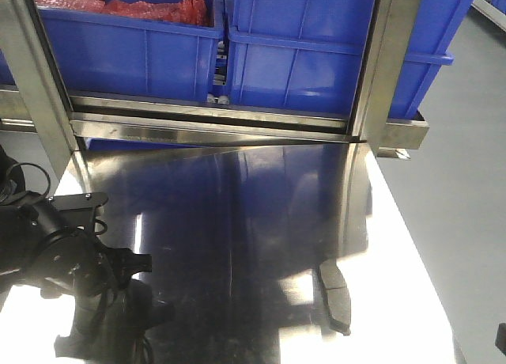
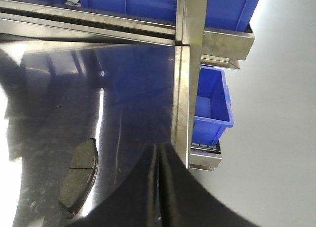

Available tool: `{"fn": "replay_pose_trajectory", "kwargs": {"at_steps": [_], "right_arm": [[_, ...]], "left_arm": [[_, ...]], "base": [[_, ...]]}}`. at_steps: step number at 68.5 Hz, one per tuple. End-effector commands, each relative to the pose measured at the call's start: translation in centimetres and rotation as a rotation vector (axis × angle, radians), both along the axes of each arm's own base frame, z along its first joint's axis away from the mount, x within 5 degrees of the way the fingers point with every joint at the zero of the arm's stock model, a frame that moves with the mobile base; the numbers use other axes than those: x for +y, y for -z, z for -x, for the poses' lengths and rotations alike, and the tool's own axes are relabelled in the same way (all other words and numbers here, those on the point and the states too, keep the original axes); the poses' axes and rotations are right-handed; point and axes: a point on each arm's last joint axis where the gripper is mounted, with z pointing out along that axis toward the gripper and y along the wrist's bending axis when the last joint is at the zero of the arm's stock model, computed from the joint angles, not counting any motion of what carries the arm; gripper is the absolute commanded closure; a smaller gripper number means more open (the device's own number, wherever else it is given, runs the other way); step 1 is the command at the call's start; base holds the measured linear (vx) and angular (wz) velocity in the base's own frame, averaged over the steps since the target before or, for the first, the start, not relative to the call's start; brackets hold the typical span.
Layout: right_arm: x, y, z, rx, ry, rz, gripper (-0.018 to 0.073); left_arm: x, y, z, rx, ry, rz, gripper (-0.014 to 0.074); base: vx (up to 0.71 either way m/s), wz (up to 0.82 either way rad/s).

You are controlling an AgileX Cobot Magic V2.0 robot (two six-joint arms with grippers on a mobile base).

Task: Move and align brake pads A on conveyor
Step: 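Lower the left gripper onto the brake pad nearest it, then close the left gripper on the brake pad and lift it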

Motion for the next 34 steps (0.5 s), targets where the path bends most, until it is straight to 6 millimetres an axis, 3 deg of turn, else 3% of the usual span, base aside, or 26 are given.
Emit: {"fn": "replay_pose_trajectory", "kwargs": {"at_steps": [1, 34], "right_arm": [[0.00, -1.42, -0.34, -0.089, -0.001, 0.003, 0.0569], [0.00, -1.43, -0.34, -0.090, -0.001, 0.003, 0.0569]], "left_arm": [[-0.24, -0.78, -0.29, -0.032, -0.002, 0.019, 0.0128], [0.24, -0.69, 0.27, 0.029, -0.020, -0.029, 0.0141]], "base": [[0.00, 0.00], [0.00, 0.00]]}}
